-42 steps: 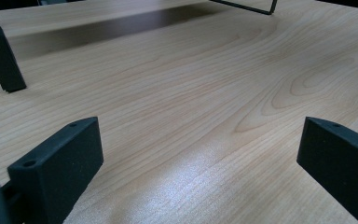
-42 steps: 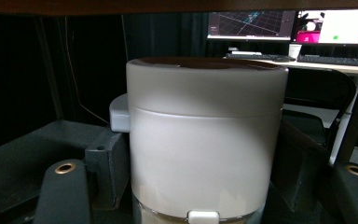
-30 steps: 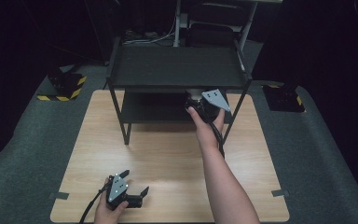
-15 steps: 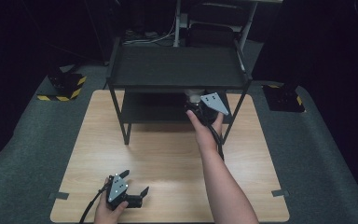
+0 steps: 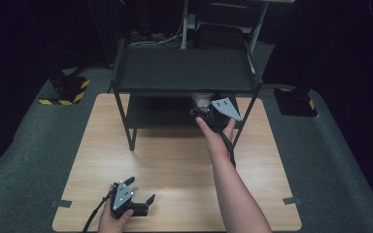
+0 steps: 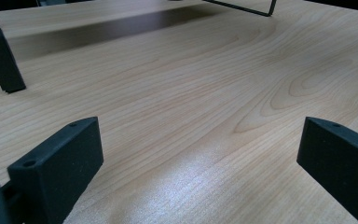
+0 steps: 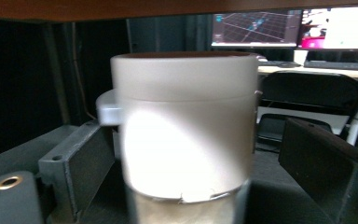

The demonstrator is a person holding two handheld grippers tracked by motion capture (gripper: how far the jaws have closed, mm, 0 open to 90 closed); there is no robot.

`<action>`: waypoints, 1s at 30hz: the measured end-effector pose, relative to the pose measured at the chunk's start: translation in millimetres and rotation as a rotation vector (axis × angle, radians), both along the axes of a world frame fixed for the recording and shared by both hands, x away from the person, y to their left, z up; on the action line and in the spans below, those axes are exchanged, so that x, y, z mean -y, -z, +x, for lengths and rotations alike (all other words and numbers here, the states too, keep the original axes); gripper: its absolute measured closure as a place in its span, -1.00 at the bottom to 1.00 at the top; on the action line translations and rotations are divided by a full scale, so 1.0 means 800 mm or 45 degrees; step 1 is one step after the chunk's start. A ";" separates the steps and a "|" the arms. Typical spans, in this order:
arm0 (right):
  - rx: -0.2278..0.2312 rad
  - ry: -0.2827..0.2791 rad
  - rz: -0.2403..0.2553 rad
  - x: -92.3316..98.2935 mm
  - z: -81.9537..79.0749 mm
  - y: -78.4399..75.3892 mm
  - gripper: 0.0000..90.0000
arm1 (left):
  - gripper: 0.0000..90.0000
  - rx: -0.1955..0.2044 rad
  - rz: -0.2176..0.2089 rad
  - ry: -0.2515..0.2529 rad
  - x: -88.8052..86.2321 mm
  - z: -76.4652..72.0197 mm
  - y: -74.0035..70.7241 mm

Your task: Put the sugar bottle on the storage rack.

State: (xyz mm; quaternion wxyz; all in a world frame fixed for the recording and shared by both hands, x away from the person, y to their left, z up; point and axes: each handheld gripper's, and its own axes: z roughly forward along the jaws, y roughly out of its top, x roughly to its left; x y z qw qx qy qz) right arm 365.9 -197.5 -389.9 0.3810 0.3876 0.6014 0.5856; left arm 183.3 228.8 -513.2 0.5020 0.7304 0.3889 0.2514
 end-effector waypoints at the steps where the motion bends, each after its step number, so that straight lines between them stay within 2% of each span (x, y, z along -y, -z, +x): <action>1: 0.005 -0.009 -0.009 0.000 -0.001 0.000 -0.80 | -0.99 0.000 0.000 0.000 0.000 0.000 0.000; 6: 0.026 -0.054 -0.023 0.004 -0.005 0.001 -0.91 | -0.99 0.001 0.003 0.002 0.000 0.000 0.000; 10: 0.023 -0.074 -0.010 0.009 -0.008 0.003 -0.99 | -0.99 0.000 -0.001 0.001 0.000 0.000 0.000; 19: 0.014 -0.095 -0.007 0.020 -0.019 0.008 -1.00 | -0.99 -0.001 0.000 0.001 0.000 0.000 0.000; 30: 0.064 -0.146 -0.033 0.045 -0.054 0.024 -1.00 | -0.99 -0.002 0.004 0.001 0.000 0.000 -0.001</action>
